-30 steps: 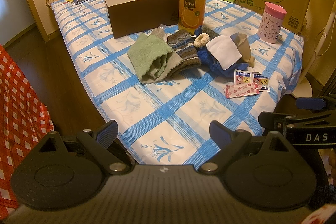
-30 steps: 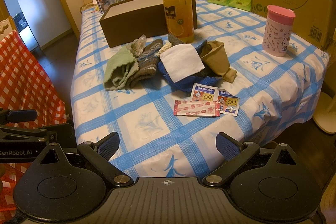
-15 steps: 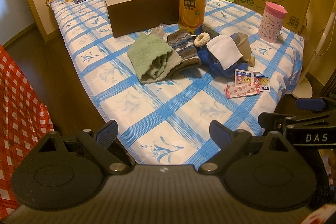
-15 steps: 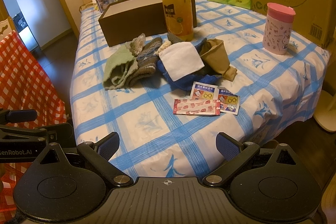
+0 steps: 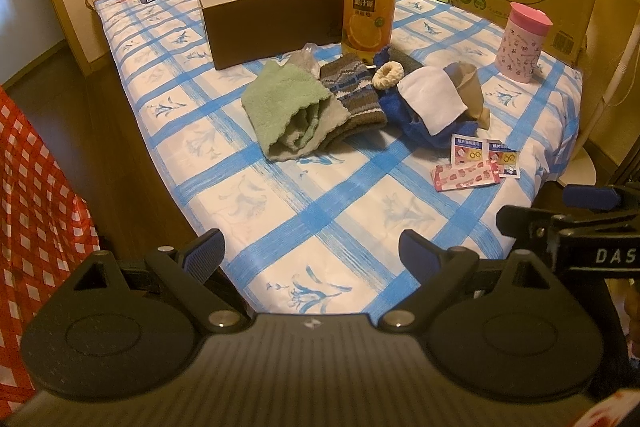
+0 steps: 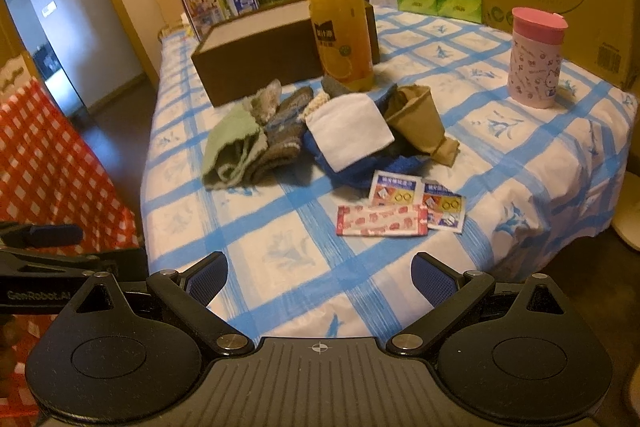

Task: Organize soft objects
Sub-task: 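Reach the right tool to the blue-white medicine packets and close on them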

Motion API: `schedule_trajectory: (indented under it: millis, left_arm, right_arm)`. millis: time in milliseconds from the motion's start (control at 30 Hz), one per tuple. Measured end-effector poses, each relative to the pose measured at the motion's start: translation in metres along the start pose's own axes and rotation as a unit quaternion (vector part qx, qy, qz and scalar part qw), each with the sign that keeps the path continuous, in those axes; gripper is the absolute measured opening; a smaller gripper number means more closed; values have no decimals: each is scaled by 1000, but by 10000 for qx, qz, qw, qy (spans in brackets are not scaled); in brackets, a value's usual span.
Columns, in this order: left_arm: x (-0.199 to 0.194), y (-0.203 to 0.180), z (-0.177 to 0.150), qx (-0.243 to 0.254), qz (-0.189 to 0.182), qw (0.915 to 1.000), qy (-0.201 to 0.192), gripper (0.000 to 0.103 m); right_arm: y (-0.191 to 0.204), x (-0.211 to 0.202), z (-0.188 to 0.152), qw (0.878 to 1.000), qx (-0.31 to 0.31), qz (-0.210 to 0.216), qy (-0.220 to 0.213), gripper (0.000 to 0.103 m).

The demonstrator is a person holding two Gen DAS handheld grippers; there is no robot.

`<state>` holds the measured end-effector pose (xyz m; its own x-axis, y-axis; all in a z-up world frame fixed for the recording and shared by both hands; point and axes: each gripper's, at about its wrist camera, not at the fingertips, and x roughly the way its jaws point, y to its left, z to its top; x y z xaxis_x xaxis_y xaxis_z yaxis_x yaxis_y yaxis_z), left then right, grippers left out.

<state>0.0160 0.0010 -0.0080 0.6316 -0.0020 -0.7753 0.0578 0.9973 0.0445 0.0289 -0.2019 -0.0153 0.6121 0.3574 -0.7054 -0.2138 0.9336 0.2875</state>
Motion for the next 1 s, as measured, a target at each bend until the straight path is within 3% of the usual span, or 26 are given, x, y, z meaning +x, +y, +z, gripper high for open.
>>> schedule_trajectory:
  millis: [400,767,1000]
  left_arm:
    - [24,1,10,84,-24,10000,19,93]
    - [58,-8,23,223,-168,9996,94,92]
    - [83,-12,30,259,-199,9991,261,91]
  right_arm:
    - [-25,13,10,9992,170,69,-349,98]
    - [-51,41,13,9994,146,-93,-290,82]
    - [-89,57,22,9984,208,-332,-419,72]
